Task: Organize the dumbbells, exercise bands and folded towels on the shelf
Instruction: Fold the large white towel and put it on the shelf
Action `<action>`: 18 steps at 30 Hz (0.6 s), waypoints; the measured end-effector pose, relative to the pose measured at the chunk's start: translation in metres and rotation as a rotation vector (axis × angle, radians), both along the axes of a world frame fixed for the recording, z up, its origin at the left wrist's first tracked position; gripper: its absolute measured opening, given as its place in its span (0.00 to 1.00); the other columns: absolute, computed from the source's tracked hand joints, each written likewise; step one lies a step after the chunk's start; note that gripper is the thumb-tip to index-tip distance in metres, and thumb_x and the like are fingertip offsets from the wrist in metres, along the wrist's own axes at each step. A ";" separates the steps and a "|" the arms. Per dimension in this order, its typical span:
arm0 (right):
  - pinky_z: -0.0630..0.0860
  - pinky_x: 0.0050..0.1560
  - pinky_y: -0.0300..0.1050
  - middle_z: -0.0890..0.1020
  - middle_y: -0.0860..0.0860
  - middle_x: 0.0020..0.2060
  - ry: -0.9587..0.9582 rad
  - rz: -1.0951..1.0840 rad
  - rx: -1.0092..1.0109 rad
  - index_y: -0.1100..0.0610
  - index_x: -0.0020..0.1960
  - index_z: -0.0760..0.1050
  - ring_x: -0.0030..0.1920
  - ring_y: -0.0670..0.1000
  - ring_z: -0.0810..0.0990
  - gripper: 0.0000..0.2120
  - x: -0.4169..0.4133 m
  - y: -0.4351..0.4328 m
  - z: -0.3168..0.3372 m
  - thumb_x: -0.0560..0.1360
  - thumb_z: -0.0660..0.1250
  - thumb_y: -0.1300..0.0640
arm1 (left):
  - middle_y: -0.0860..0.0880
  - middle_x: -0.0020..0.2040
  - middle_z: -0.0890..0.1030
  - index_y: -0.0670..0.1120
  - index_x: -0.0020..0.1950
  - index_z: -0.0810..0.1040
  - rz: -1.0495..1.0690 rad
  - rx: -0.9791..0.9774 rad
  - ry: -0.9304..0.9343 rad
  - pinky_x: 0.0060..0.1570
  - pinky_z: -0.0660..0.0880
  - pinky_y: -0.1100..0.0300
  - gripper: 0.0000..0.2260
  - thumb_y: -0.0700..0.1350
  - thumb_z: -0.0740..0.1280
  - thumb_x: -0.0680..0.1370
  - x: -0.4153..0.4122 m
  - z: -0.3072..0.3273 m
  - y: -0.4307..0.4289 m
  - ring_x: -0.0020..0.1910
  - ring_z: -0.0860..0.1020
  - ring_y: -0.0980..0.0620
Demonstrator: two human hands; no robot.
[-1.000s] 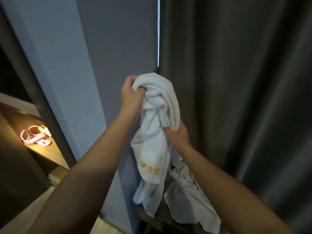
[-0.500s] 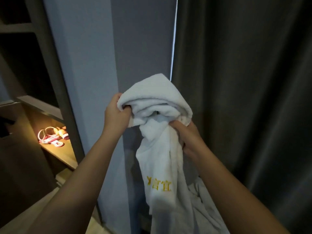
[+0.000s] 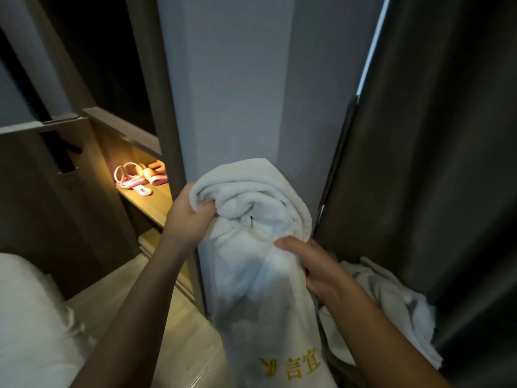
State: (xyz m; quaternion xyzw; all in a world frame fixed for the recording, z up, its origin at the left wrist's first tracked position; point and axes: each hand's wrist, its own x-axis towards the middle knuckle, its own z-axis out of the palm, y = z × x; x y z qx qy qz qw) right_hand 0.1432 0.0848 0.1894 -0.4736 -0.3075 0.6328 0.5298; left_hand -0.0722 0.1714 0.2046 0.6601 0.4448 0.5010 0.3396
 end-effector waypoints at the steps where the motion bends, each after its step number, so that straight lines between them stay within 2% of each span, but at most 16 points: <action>1: 0.82 0.45 0.48 0.85 0.57 0.48 0.013 0.011 -0.016 0.59 0.57 0.78 0.47 0.54 0.85 0.15 -0.012 0.005 -0.003 0.72 0.68 0.68 | 0.52 0.52 0.82 0.48 0.59 0.78 -0.019 -0.023 -0.022 0.52 0.79 0.50 0.19 0.57 0.67 0.72 -0.011 -0.003 0.004 0.52 0.81 0.54; 4: 0.82 0.43 0.48 0.85 0.58 0.48 0.049 0.045 -0.060 0.61 0.58 0.78 0.46 0.55 0.85 0.20 -0.048 0.022 -0.013 0.66 0.72 0.66 | 0.52 0.54 0.81 0.49 0.62 0.75 -0.016 -0.081 -0.069 0.48 0.79 0.57 0.21 0.56 0.66 0.72 -0.043 -0.013 0.015 0.52 0.81 0.55; 6: 0.81 0.49 0.52 0.85 0.59 0.49 0.061 0.031 -0.090 0.61 0.59 0.78 0.48 0.57 0.85 0.19 -0.073 0.034 -0.018 0.68 0.71 0.66 | 0.53 0.54 0.80 0.49 0.63 0.74 -0.015 -0.116 -0.072 0.46 0.78 0.59 0.22 0.57 0.66 0.72 -0.065 -0.016 0.025 0.52 0.80 0.54; 8: 0.81 0.53 0.54 0.85 0.59 0.48 0.061 0.010 -0.101 0.61 0.58 0.78 0.48 0.57 0.84 0.14 -0.095 0.045 -0.020 0.73 0.67 0.67 | 0.51 0.55 0.80 0.47 0.65 0.73 -0.039 -0.150 -0.067 0.47 0.79 0.57 0.26 0.60 0.66 0.71 -0.088 -0.020 0.036 0.54 0.80 0.51; 11: 0.83 0.44 0.48 0.86 0.56 0.44 0.044 0.007 -0.104 0.59 0.55 0.79 0.43 0.54 0.85 0.12 -0.123 0.061 -0.023 0.74 0.66 0.68 | 0.49 0.60 0.79 0.47 0.68 0.70 -0.089 -0.175 -0.067 0.52 0.81 0.52 0.33 0.66 0.65 0.70 -0.119 -0.024 0.050 0.57 0.80 0.50; 14: 0.82 0.42 0.47 0.86 0.56 0.43 0.030 -0.002 -0.119 0.60 0.55 0.79 0.43 0.54 0.85 0.12 -0.147 0.079 -0.027 0.73 0.67 0.68 | 0.50 0.60 0.79 0.48 0.69 0.69 -0.080 -0.174 -0.070 0.52 0.81 0.53 0.40 0.73 0.65 0.66 -0.142 -0.026 0.063 0.56 0.80 0.51; 18: 0.80 0.39 0.46 0.85 0.57 0.42 0.020 0.011 -0.138 0.61 0.55 0.79 0.43 0.54 0.84 0.12 -0.172 0.110 -0.034 0.72 0.68 0.67 | 0.48 0.60 0.79 0.47 0.69 0.70 -0.067 -0.161 -0.091 0.53 0.80 0.49 0.40 0.74 0.65 0.67 -0.168 -0.037 0.085 0.57 0.80 0.49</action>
